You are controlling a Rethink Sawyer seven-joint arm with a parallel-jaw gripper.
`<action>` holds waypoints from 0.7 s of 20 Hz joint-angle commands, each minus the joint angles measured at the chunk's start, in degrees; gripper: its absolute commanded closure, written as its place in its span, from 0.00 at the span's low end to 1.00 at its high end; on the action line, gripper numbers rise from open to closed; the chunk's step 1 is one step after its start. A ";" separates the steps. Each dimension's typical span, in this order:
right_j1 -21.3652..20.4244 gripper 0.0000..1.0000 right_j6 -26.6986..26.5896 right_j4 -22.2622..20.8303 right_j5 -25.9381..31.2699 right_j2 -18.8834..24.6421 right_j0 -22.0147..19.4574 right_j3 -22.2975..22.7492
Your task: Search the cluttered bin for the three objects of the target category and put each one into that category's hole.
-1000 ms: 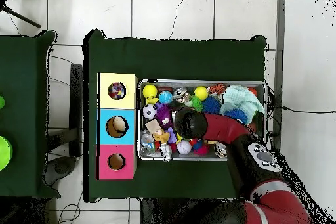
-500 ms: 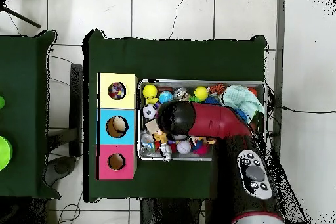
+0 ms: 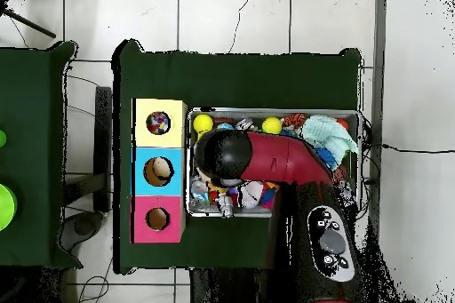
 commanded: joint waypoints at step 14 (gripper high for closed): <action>2.12 1.00 30.46 13.42 5.03 -6.78 12.25 -3.66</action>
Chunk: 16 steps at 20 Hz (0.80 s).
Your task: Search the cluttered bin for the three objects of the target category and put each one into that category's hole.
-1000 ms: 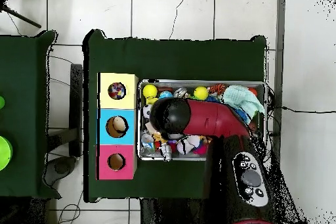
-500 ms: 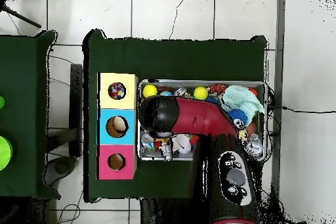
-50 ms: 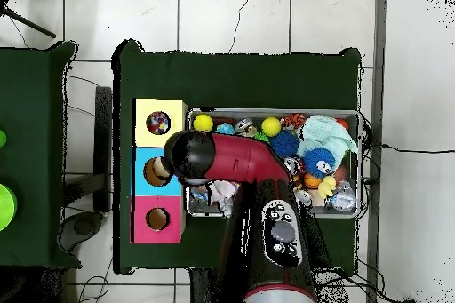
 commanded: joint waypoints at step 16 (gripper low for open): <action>-7.49 1.00 20.82 3.07 30.93 -4.76 3.86 -10.68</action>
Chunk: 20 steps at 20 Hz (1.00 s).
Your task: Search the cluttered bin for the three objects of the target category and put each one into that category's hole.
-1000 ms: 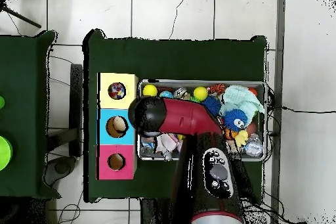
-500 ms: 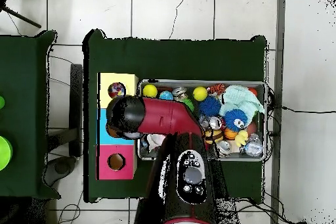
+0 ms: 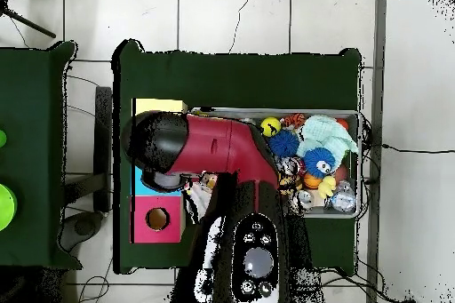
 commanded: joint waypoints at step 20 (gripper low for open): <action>13.69 1.00 16.89 9.15 -29.91 3.80 -0.66 -1.58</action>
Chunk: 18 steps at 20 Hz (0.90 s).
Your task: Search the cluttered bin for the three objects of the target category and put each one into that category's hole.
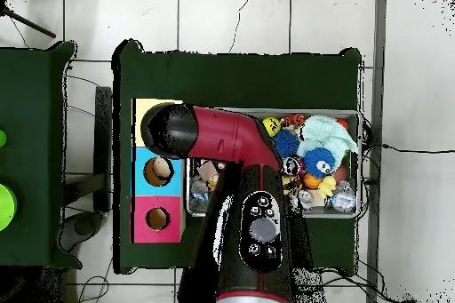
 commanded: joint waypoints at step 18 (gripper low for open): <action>-0.69 1.00 20.96 9.22 18.85 -1.51 4.00 -1.98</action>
